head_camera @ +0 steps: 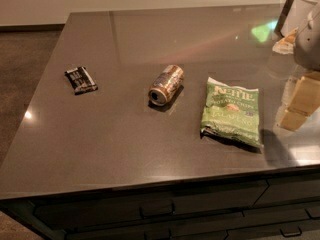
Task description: Place orange can upright
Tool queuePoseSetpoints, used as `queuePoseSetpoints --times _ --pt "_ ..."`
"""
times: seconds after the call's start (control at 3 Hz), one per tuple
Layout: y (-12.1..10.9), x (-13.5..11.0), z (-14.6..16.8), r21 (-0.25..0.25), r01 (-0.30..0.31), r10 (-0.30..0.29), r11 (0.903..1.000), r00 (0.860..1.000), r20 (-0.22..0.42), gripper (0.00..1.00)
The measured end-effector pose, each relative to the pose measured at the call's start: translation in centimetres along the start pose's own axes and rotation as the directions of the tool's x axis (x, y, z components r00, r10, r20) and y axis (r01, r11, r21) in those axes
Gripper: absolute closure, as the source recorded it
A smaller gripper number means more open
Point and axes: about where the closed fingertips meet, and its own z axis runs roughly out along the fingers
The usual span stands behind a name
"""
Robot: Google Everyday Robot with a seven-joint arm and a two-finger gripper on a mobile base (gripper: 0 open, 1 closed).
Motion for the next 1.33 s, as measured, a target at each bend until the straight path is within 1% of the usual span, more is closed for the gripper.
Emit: queuePoseSetpoints --times 0.33,0.67,1.0,1.33 --pt "0.0 0.0 0.0 0.0 0.0 0.0 1.0 1.0 0.0 0.0" --pt "-0.2 0.0 0.1 0.002 0.013 -0.013 0.9999 1.0 -0.017 0.0" --pt "-1.3 -0.6 0.8 -0.005 0.046 -0.046 0.9989 0.999 -0.015 0.0" --pt "-2.0 -1.1 1.2 -0.01 0.068 -0.068 0.9977 0.998 -0.013 0.0"
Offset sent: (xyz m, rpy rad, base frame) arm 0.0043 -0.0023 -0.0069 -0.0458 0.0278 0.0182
